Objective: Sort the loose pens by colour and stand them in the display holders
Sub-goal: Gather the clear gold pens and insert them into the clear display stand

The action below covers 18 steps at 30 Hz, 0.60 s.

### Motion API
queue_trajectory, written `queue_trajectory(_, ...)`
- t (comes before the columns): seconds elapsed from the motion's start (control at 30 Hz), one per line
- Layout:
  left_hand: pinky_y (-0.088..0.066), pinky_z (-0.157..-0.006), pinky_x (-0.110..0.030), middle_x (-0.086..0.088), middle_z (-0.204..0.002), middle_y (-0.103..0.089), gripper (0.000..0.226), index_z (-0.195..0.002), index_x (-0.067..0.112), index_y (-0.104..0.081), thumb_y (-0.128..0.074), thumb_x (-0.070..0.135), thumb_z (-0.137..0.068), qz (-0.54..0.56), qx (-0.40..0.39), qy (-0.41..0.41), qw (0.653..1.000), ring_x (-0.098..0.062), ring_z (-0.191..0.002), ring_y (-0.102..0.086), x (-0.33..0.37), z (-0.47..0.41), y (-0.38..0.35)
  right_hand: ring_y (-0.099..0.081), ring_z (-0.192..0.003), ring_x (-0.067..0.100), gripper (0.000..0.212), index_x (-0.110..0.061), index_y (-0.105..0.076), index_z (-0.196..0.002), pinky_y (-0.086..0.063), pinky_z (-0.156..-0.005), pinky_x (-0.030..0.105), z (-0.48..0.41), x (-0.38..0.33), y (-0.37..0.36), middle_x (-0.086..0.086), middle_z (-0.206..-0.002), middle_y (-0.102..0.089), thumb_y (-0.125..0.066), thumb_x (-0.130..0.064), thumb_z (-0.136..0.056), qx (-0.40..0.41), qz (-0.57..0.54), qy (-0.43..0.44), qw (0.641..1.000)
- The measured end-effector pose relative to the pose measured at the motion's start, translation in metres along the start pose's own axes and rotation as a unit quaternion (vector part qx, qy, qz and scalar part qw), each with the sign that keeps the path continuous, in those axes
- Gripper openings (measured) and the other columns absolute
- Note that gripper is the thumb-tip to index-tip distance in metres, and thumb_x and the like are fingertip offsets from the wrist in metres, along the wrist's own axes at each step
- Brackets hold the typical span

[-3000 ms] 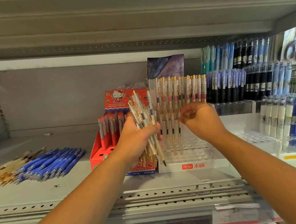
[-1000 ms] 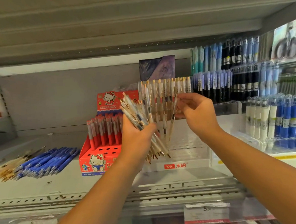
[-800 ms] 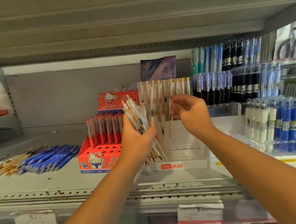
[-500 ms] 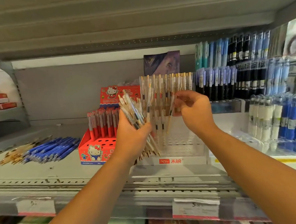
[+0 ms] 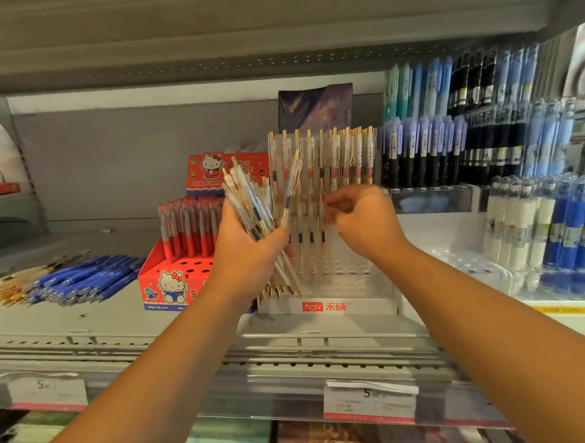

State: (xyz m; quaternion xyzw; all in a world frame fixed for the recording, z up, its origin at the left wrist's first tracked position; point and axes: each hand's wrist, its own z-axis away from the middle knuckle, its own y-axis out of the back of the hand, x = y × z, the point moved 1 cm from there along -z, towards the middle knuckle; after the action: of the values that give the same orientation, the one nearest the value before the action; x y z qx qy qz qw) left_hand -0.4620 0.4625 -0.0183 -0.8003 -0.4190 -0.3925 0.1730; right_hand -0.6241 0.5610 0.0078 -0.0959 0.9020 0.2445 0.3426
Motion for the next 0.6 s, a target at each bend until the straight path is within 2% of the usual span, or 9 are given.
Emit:
queue_trajectory(0.13,-0.047,-0.062,-0.002,0.031,-0.104,-0.066,0.057,-0.131,0.034,-0.046,-0.074,0.014,-0.086,0.002,-0.019,0.006,1.000,0.012,-0.095,-0.063,0.003,0.002,0.000,-0.065,-0.088,0.011,0.024,-0.017,-0.073,-0.111,-0.055,-0.085,0.032,0.005,-0.004,0.003,-0.010,-0.090,-0.068,-0.064,-0.010,-0.089,0.010,0.059,0.015,0.998)
queue_trajectory(0.2,-0.046,-0.065,-0.001,0.027,-0.106,-0.067,0.057,-0.132,0.034,-0.047,-0.075,0.016,-0.085,0.008,-0.034,0.005,0.999,0.010,-0.097,-0.064,0.003,0.003,-0.001,-0.064,-0.087,0.009,0.027,-0.020,-0.070,-0.114,-0.056,-0.082,0.032,0.010,-0.010,0.006,-0.009,-0.097,-0.069,-0.063,-0.013,-0.088,0.041,0.058,0.041,0.997)
queue_trajectory(0.3,-0.049,-0.065,-0.004,0.022,-0.105,-0.070,0.054,-0.127,0.035,-0.050,-0.075,0.012,-0.085,0.013,-0.052,0.005,0.999,0.005,-0.097,-0.066,0.003,0.004,0.001,-0.062,-0.084,0.003,0.026,-0.026,-0.058,-0.114,-0.055,-0.073,0.027,0.017,-0.024,0.005,-0.012,-0.094,-0.065,-0.062,-0.020,-0.089,0.084,-0.064,0.062,0.992)
queue_trajectory(0.4,-0.053,-0.069,-0.011,0.019,-0.106,-0.071,0.054,-0.127,0.034,-0.051,-0.075,0.011,-0.085,0.013,-0.071,0.004,0.997,0.000,-0.098,-0.068,0.003,0.004,0.000,-0.067,-0.090,0.009,0.030,-0.025,-0.053,-0.117,-0.058,-0.069,0.029,0.022,-0.034,0.001,-0.003,-0.097,-0.067,-0.066,-0.021,-0.091,0.023,-0.184,0.041,0.982)
queue_trajectory(0.47,-0.055,-0.068,-0.016,0.016,-0.104,-0.071,0.054,-0.127,0.034,-0.051,-0.075,0.010,-0.085,0.020,-0.085,0.003,0.996,-0.004,-0.096,-0.069,0.004,0.004,-0.001,-0.071,-0.084,0.014,0.030,-0.025,-0.051,-0.114,-0.058,-0.061,0.027,0.025,-0.037,0.000,0.003,-0.092,-0.070,-0.068,-0.017,-0.091,-0.018,-0.236,0.042,0.971)
queue_trajectory(0.6,-0.056,-0.062,-0.021,0.013,-0.098,-0.072,0.057,-0.124,0.037,-0.051,-0.073,0.004,-0.084,0.029,-0.110,0.009,0.993,-0.010,-0.083,-0.072,0.004,0.005,-0.003,-0.073,-0.075,0.020,0.030,-0.021,-0.053,-0.110,-0.059,-0.056,0.029,0.027,-0.039,0.000,0.002,-0.080,-0.073,-0.070,-0.009,-0.089,-0.044,-0.265,0.035,0.963)
